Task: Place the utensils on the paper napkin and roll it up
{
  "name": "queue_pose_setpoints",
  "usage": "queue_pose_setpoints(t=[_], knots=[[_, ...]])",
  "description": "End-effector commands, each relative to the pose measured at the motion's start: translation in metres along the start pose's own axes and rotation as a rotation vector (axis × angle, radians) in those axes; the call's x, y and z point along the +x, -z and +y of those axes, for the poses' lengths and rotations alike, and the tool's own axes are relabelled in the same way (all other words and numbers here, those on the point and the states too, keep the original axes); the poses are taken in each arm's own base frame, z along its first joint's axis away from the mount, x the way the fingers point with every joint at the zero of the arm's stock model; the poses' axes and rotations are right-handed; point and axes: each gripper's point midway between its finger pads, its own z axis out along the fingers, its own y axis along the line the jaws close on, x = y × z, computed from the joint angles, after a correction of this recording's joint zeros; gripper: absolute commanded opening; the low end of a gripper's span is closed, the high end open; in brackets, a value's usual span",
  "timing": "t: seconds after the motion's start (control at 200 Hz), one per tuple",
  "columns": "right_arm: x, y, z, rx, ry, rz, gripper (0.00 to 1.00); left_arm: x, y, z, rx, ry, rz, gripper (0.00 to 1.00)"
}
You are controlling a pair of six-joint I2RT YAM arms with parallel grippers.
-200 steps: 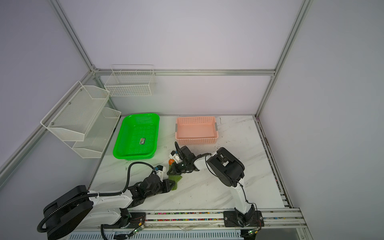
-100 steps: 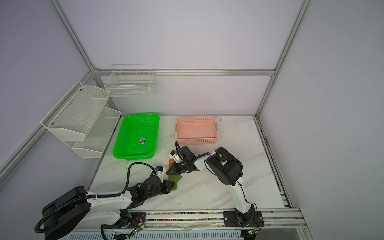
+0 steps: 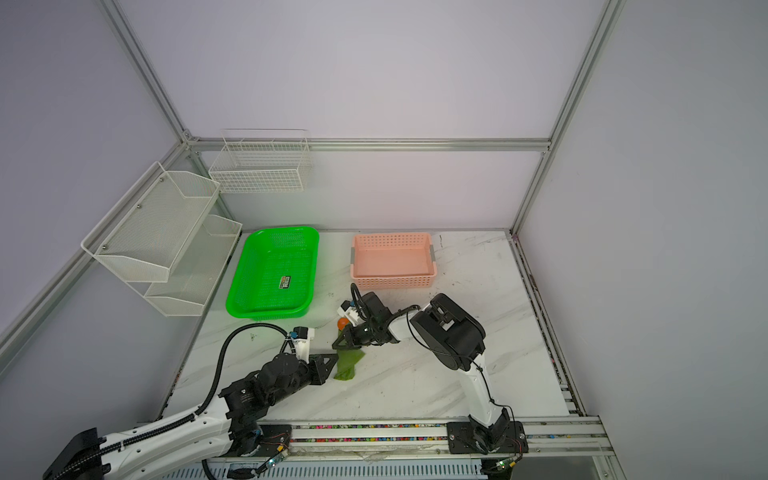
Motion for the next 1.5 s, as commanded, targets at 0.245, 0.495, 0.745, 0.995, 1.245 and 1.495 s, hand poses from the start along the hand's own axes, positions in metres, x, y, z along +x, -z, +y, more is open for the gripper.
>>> queue_pose_setpoints(t=[0.245, 0.495, 0.745, 0.995, 1.245, 1.495], knots=[[0.045, 0.002, -0.103, 0.308, -0.186, 0.041, 0.0, -0.022, -0.021, -0.035, 0.127, -0.072, -0.022, 0.18], [0.047, 0.002, -0.104, 0.304, -0.196, 0.04, 0.0, -0.017, -0.029, -0.045, 0.183, -0.064, -0.003, 0.17], [0.046, 0.002, -0.101, 0.297, -0.194, 0.038, 0.0, -0.003, -0.044, -0.042, 0.194, -0.054, 0.046, 0.17], [0.045, 0.002, -0.101, 0.294, -0.196, 0.038, 0.0, 0.021, -0.048, -0.026, 0.191, -0.001, 0.109, 0.16], [0.045, 0.001, -0.101, 0.291, -0.197, 0.033, 0.0, 0.049, -0.044, -0.015, 0.158, 0.026, 0.144, 0.16], [0.045, 0.002, -0.1, 0.287, -0.196, 0.03, 0.0, 0.074, -0.034, 0.0, 0.116, 0.056, 0.18, 0.15]])
